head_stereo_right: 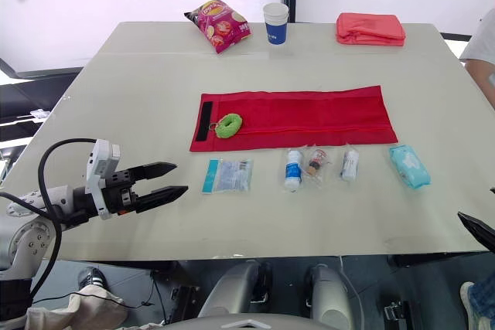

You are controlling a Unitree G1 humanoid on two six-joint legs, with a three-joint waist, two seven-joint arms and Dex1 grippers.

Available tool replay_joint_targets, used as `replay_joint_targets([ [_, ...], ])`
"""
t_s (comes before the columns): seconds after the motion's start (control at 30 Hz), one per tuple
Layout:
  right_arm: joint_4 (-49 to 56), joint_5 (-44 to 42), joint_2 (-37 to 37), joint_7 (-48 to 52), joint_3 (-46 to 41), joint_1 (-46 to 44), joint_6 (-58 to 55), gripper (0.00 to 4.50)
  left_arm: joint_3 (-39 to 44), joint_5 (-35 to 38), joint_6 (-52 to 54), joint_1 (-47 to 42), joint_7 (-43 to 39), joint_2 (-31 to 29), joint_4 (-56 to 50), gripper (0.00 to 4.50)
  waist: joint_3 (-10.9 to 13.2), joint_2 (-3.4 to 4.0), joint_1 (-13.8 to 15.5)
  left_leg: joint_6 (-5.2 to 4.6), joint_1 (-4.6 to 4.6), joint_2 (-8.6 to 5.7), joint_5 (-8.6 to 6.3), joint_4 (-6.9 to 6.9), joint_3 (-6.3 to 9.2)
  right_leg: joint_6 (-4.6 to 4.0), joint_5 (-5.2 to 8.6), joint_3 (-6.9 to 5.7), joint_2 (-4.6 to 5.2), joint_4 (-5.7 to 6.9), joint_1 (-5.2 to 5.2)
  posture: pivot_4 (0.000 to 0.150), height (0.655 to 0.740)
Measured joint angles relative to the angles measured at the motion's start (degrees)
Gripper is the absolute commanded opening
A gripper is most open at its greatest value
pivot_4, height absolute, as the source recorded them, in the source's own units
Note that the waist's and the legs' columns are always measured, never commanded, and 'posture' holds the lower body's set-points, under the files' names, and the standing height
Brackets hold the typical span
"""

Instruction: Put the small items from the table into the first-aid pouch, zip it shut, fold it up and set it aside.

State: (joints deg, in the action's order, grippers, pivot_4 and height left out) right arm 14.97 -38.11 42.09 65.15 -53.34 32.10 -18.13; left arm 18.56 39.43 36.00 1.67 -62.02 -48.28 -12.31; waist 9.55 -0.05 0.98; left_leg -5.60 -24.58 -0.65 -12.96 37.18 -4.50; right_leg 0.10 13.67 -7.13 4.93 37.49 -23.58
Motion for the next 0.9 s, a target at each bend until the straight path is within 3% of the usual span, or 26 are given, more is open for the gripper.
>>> replay_joint_targets([
  [0.43, 6.4, -4.8, 1.6, -3.7, 3.0, -7.0, -3.5, 4.5, -2.0, 1.8, 5.0, -7.7, 3.4, 0.9, 0.6, 4.47, 0.0, 0.02, -0.1, 0.21, 0.01, 0.01, 0.14, 0.0, 0.0, 0.02, -0.02, -0.01, -0.02, 0.03, 0.0, 0.15, 0.74],
  [0.67, 22.2, -17.5, 12.3, -7.1, 16.4, -22.5, -11.8, 4.5, -2.3, 9.1, 22.0, -11.1, 8.8, 0.4, 2.5, 4.47, 0.2, -0.06, -0.1, 0.23, -0.04, 0.03, 0.15, 0.01, 0.04, 0.14, -0.08, -0.12, -0.02, 0.05, -0.04, 0.15, 0.74],
  [0.9, 24.7, -20.7, 14.0, -9.8, 26.0, -32.5, -14.2, 4.5, -4.0, 8.7, 25.5, -13.6, 10.4, -0.2, 6.1, 4.47, 0.4, -0.32, 0.9, 0.24, -0.16, -0.04, 0.16, 0.15, 0.07, 0.15, -0.1, -0.2, 0.12, -0.04, -0.01, 0.15, 0.74],
])
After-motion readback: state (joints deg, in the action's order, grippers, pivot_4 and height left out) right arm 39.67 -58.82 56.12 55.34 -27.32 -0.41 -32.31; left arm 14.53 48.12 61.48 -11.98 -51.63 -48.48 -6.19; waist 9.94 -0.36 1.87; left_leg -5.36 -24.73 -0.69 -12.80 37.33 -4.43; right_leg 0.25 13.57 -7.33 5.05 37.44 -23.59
